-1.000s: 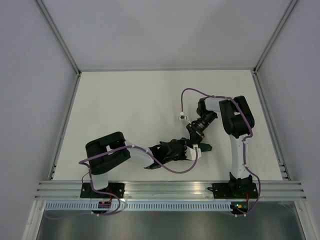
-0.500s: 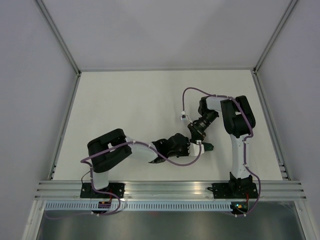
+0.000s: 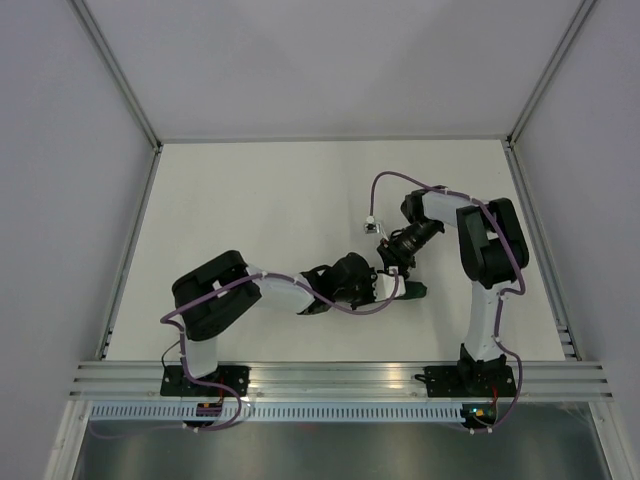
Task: Fold the napkin, place the utensils inside, and roll it up
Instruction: Roll the napkin at the center of the board.
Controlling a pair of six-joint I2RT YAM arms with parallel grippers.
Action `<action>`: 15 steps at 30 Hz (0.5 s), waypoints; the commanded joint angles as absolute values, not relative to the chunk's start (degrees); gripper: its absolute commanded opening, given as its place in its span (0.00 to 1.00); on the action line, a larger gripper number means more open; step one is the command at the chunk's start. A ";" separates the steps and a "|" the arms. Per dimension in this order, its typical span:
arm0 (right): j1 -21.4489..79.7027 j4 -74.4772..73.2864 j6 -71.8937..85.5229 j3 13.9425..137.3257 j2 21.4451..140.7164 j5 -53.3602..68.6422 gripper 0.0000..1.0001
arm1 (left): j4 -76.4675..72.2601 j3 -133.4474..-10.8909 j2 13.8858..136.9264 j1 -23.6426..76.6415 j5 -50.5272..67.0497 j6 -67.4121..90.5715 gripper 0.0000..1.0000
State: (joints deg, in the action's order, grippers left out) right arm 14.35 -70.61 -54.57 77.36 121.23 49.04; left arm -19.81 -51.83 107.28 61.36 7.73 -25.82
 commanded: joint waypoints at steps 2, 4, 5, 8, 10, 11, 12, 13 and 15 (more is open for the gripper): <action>13.18 -52.40 -49.76 73.05 112.42 42.46 0.64 | -12.31 -52.47 109.86 60.65 12.39 -21.71 0.19; 13.01 -49.24 -48.00 70.93 109.70 41.66 0.64 | -11.61 -53.08 109.95 60.21 13.00 -21.10 0.19; 12.92 -48.52 -47.38 70.41 108.90 41.66 0.65 | -11.25 -53.35 109.86 60.03 14.05 -20.83 0.19; 11.70 -45.97 -45.71 68.65 106.79 42.01 0.65 | -9.67 -54.66 109.69 58.63 16.95 -19.43 0.19; 10.73 -43.26 -43.96 67.86 105.04 42.80 0.65 | -7.75 -56.15 109.78 56.96 18.80 -17.76 0.19; 10.20 -42.46 -42.99 67.07 104.33 43.24 0.65 | -7.04 -56.77 110.12 56.34 21.33 -17.32 0.19; 9.06 -41.32 -42.72 66.80 103.72 43.50 0.65 | -6.51 -57.30 110.30 55.55 22.66 -16.10 0.19; 8.44 -40.26 -42.02 66.45 102.32 43.94 0.65 | -5.98 -58.35 110.56 54.07 24.33 -15.39 0.19; 6.86 -38.32 -40.43 64.69 100.56 44.82 0.65 | -4.23 -59.58 111.44 52.56 28.29 -13.63 0.19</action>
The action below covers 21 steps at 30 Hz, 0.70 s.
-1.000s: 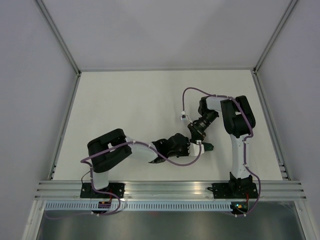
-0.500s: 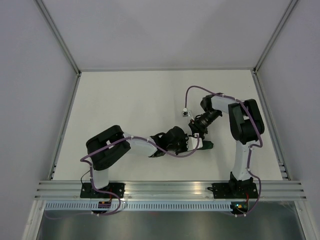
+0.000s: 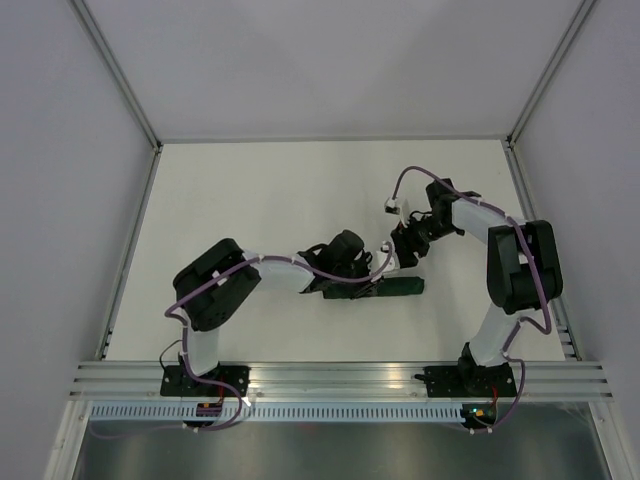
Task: Fold the napkin, place the utensils inside, and roll it up
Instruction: Roll the napkin at the center of the board.
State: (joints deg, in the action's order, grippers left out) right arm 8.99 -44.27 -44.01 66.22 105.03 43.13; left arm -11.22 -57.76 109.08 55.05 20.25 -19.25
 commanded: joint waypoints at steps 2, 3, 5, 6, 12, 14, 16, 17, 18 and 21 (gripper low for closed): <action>5.55 -35.34 -39.47 61.98 97.22 45.09 0.64 | -1.60 -61.87 112.84 50.63 32.49 -12.40 0.20; 5.28 -32.03 -38.33 60.74 95.73 44.83 0.64 | -0.80 -62.48 113.20 49.49 33.65 -12.04 0.20; 4.49 -28.58 -37.36 56.37 90.55 43.52 0.65 | 1.82 -65.03 114.60 48.43 37.50 -11.17 0.21; 4.40 -25.35 -37.18 54.77 88.61 43.07 0.65 | 4.37 -66.08 116.18 47.38 38.83 -10.90 0.21; 4.48 -18.02 -40.86 43.25 75.69 42.71 0.69 | 13.25 -74.52 122.51 45.09 46.75 -9.41 0.22; 5.18 -18.02 -43.85 40.61 72.87 42.89 0.69 | 15.11 -77.07 124.53 44.65 49.30 -9.14 0.22; 6.15 -17.32 -46.04 37.55 70.15 42.19 0.69 | 16.86 -79.01 125.94 43.77 51.40 -8.97 0.23; 7.46 -16.53 -46.66 36.40 69.18 41.67 0.69 | 17.40 -79.62 126.38 43.51 52.37 -8.88 0.23; 8.17 -15.13 -47.37 35.26 67.17 41.14 0.70 | 17.92 -80.85 126.73 42.90 53.08 -8.79 0.23; 12.12 -12.14 -48.78 31.03 63.91 37.98 0.71 | 21.17 -83.92 128.75 42.19 55.81 -8.96 0.24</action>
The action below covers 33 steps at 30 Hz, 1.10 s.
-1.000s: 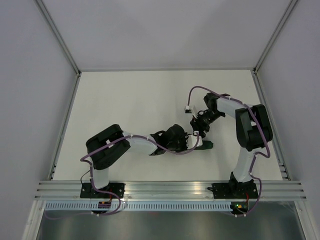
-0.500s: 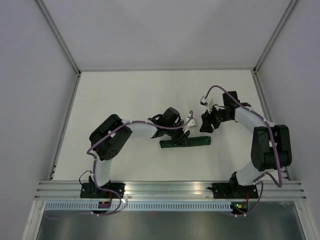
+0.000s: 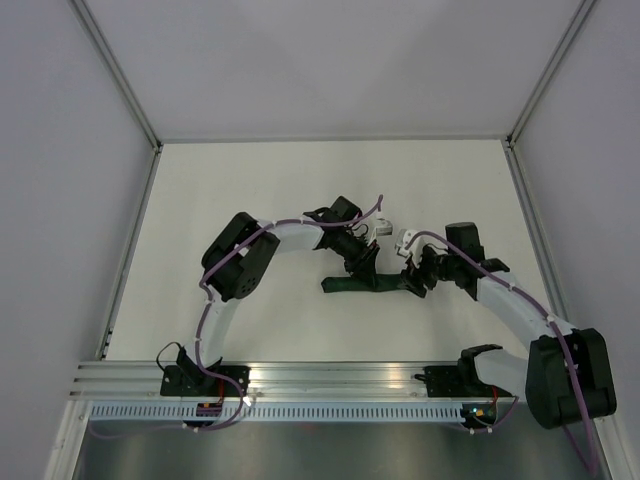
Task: Fold the napkin, place the utensils inside, and roll it up
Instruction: Roll the napkin at the center of the board.
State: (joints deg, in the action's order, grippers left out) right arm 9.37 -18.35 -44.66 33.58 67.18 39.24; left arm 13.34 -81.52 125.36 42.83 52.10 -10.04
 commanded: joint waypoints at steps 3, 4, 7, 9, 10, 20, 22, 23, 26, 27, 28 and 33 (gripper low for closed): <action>16.86 -10.55 -49.13 28.83 63.19 34.90 0.72 | 24.78 -86.91 130.69 41.84 56.95 -9.75 0.25; 17.83 -10.46 -49.22 28.65 63.45 34.54 0.72 | 25.22 -87.53 130.95 41.84 57.21 -9.67 0.25; 20.74 -10.37 -49.66 28.39 64.42 33.40 0.72 | 26.89 -89.12 132.01 41.75 57.92 -9.76 0.26; 22.41 -9.76 -49.83 27.86 64.86 32.17 0.72 | 27.16 -89.64 132.19 41.75 58.71 -9.58 0.27; 23.02 -9.67 -50.01 27.51 65.12 31.47 0.72 | 27.25 -90.00 132.36 41.75 59.06 -9.41 0.28; 29.26 -6.42 -50.10 25.84 68.11 27.07 0.70 | 28.65 -92.55 133.77 41.66 59.85 -8.96 0.29; 29.88 -5.45 -50.01 25.75 68.64 25.76 0.69 | 29.00 -92.90 133.95 41.57 60.29 -8.96 0.29; 29.88 -4.93 -50.01 25.84 69.43 25.49 0.68 | 29.18 -92.90 134.12 41.57 60.38 -8.96 0.30; 29.97 -4.40 -50.10 26.10 70.83 24.87 0.64 | 29.44 -92.90 134.03 41.57 60.99 -9.14 0.34; 29.97 -4.13 -50.10 26.19 71.10 24.79 0.63 | 29.44 -92.90 134.12 41.57 61.17 -9.23 0.35; 29.97 -4.13 -50.10 26.10 71.28 24.79 0.62 | 29.70 -92.90 134.12 41.57 61.61 -9.40 0.37; 29.97 -2.99 -50.18 25.66 71.63 24.08 0.57 | 30.59 -93.51 134.47 41.66 62.40 -9.76 0.40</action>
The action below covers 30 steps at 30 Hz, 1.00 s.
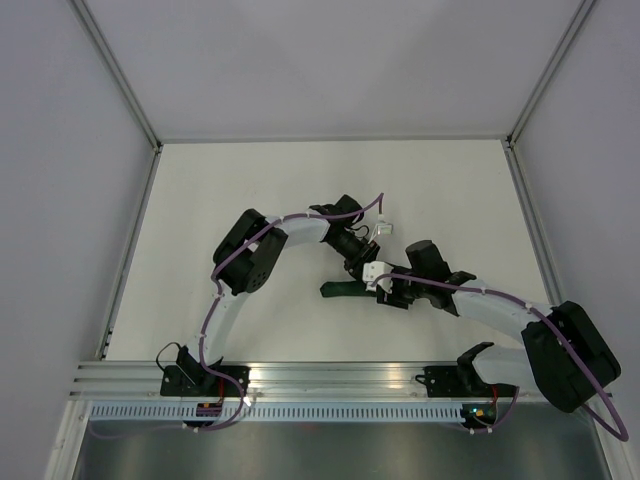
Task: Fold the napkin, place the utensils inside, and roll it up
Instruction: Roll the napkin at the center of the board, then adjust the napkin at the center of the board.
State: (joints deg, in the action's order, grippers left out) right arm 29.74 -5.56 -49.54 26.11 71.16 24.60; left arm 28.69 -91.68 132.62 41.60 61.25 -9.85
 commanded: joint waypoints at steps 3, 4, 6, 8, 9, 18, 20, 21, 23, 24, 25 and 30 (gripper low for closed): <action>29.97 -3.25 -50.27 25.75 71.89 23.91 0.52 | 31.11 -94.13 134.82 41.57 62.49 -10.11 0.42; 29.97 -3.43 -50.36 25.84 71.89 23.82 0.49 | 31.03 -94.22 134.74 41.57 62.75 -10.19 0.44; 29.97 -4.04 -50.54 25.75 71.89 23.56 0.46 | 31.11 -94.48 134.48 41.48 63.19 -10.28 0.48; 29.97 -5.09 -50.36 25.93 71.98 23.47 0.41 | 31.03 -95.01 134.21 41.48 63.02 -10.46 0.54; 30.06 -5.88 -50.27 26.28 72.07 23.55 0.40 | 30.94 -95.18 133.95 41.48 62.23 -10.55 0.55; 29.97 -16.25 -49.13 31.90 77.16 24.08 0.30 | 26.29 -95.89 130.00 39.64 55.39 -6.86 0.61; 30.06 -17.75 -48.52 32.60 78.83 23.56 0.29 | 23.83 -95.01 128.42 38.76 52.83 -5.72 0.61; 30.06 -18.01 -48.17 33.39 79.53 23.29 0.29 | 23.12 -94.66 127.89 38.41 51.00 -5.02 0.60; 29.97 -19.06 -47.20 34.27 81.55 22.77 0.29 | 20.24 -92.91 125.96 37.19 48.61 -3.61 0.60; 29.80 -19.42 -46.15 35.32 82.26 22.76 0.29 | 19.26 -92.20 125.25 36.74 47.30 -2.56 0.60; 29.79 -20.38 -45.53 35.94 83.83 22.68 0.29 | 18.03 -90.72 124.37 35.78 46.15 -1.68 0.60; 28.57 -22.06 -42.10 40.24 88.94 22.33 0.27 | 13.80 -87.10 118.67 32.70 39.04 2.63 0.59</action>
